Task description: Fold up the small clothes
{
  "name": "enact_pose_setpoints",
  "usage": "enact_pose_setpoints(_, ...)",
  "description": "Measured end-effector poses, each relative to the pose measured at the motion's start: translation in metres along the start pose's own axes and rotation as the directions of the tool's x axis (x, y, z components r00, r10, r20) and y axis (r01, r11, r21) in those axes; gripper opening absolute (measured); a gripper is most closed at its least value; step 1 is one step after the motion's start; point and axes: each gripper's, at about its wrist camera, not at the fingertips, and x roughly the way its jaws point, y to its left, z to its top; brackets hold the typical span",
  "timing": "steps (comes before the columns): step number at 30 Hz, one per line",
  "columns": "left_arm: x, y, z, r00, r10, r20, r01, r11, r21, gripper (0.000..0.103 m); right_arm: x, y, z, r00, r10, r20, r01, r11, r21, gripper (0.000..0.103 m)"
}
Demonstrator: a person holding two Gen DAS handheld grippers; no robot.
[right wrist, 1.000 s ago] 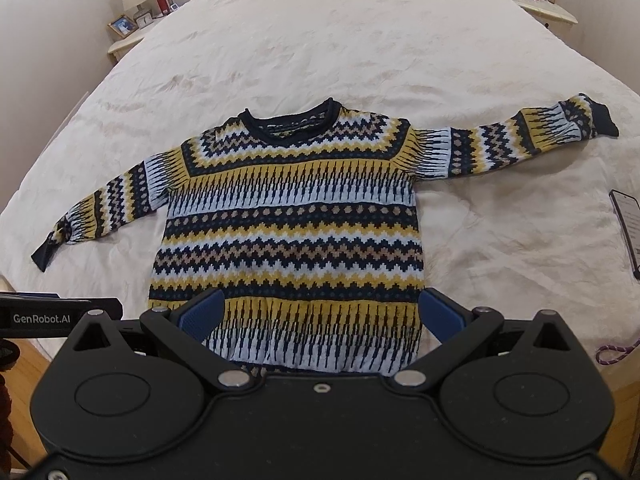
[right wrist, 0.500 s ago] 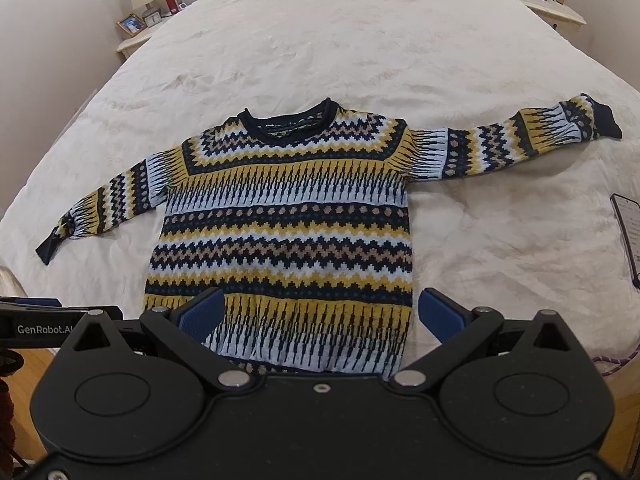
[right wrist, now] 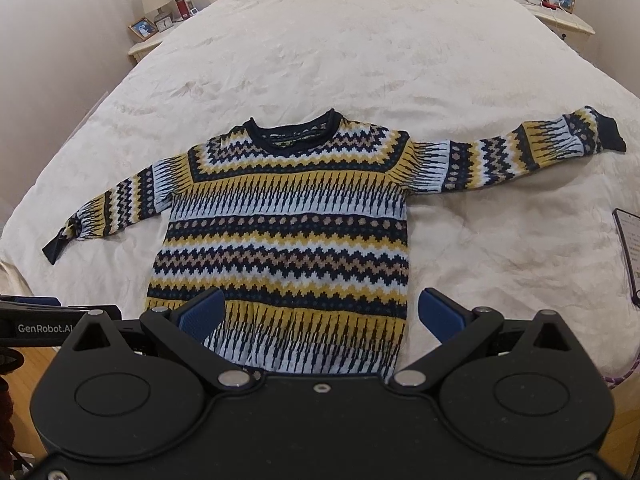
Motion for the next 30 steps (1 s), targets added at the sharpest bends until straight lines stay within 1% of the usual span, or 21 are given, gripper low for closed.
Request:
enact_pose_setpoints(8, 0.017, 0.005, 0.023, 1.000, -0.025, -0.014, 0.025, 1.000, 0.017, 0.082, 0.015, 0.006, 0.016, 1.000, -0.016, -0.012, 0.017, 1.000, 0.011, 0.102)
enact_pose_setpoints(16, 0.048, 0.024, 0.065, 0.998, -0.055, -0.039, 0.056, 0.998, 0.039, 0.082, 0.046, 0.023, 0.041, 0.997, -0.059, -0.050, 0.061, 0.998, 0.035, 0.102)
enact_pose_setpoints(20, 0.061, 0.035, 0.086, 0.996, -0.079, -0.033, 0.081, 0.996, 0.048, 0.082, 0.061, 0.034, 0.055, 0.996, -0.066, -0.054, 0.069, 0.996, 0.059, 0.102)
enact_pose_setpoints(22, 0.064, 0.042, 0.098, 0.995, -0.101, -0.010, 0.101, 0.994, 0.042, 0.082, 0.067, 0.040, 0.063, 0.996, -0.072, -0.048, 0.075, 0.995, 0.063, 0.102)
enact_pose_setpoints(25, 0.062, 0.049, 0.115, 0.988, -0.146, 0.056, 0.144, 0.989, 0.032, 0.082, 0.073, 0.044, 0.073, 0.996, -0.083, -0.030, 0.085, 0.994, 0.070, 0.102)
enact_pose_setpoints(28, 0.053, 0.056, 0.131, 0.970, -0.179, 0.165, 0.177, 0.984, 0.024, 0.082, 0.074, 0.042, 0.084, 0.996, -0.090, 0.024, 0.087, 0.992, 0.093, 0.102)
enact_pose_setpoints(30, 0.045, 0.058, 0.139, 0.950, -0.194, 0.246, 0.194, 0.981, 0.026, 0.082, 0.074, 0.038, 0.090, 0.993, -0.099, 0.066, 0.092, 0.990, 0.105, 0.102)
